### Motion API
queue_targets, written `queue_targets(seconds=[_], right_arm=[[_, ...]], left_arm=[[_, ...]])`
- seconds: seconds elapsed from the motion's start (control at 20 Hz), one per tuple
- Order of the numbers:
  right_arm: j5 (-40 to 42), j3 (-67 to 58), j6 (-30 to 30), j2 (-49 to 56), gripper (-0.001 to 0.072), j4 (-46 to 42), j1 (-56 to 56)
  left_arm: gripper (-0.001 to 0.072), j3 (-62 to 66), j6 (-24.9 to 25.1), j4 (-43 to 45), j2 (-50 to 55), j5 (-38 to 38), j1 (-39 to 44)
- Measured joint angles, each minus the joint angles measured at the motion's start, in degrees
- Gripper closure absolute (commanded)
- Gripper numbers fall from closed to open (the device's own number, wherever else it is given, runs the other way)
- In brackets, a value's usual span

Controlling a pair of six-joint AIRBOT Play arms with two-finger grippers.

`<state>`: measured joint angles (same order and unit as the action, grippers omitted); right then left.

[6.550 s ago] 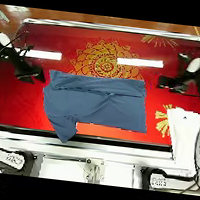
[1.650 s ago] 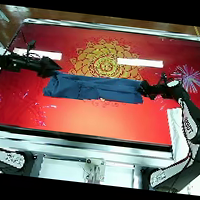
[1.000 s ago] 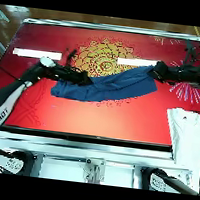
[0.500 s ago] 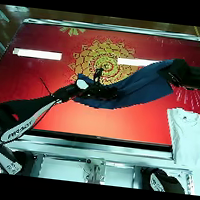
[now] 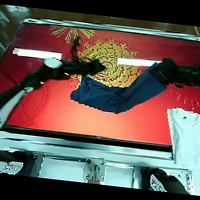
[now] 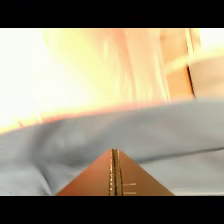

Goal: Fold the shirts.

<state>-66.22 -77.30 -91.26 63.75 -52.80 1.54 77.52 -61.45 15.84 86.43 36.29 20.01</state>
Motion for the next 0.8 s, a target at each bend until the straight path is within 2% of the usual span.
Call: queue_targets(seconds=[0.3, 0.35, 0.45, 0.65, 0.8], right_arm=[[24.7, 0.0, 1.9, 16.4, 0.066, 2.9, 19.9], [28.2, 0.0, 2.0, 19.5, 0.0597, 4.4, 22.5], [34.9, 0.0, 2.1, 25.7, 0.0073, 8.3, 27.2], [42.1, 0.0, 2.7, 32.3, 0.0073, 16.3, 31.1], [37.9, 0.0, 4.0, 30.6, 0.0078, 14.3, 27.6]], left_arm=[[0.0671, 0.0, -0.4, 9.4, -19.5, 7.5, -20.4], [0.067, 0.0, -1.2, 11.1, -22.0, 9.4, -22.8], [0.067, 0.0, -2.5, 14.1, -26.3, 14.0, -26.2], [0.067, 0.0, -3.7, 18.6, -31.6, 22.5, -28.7], [0.067, 0.0, -4.0, 20.0, -33.0, 25.7, -29.3]])
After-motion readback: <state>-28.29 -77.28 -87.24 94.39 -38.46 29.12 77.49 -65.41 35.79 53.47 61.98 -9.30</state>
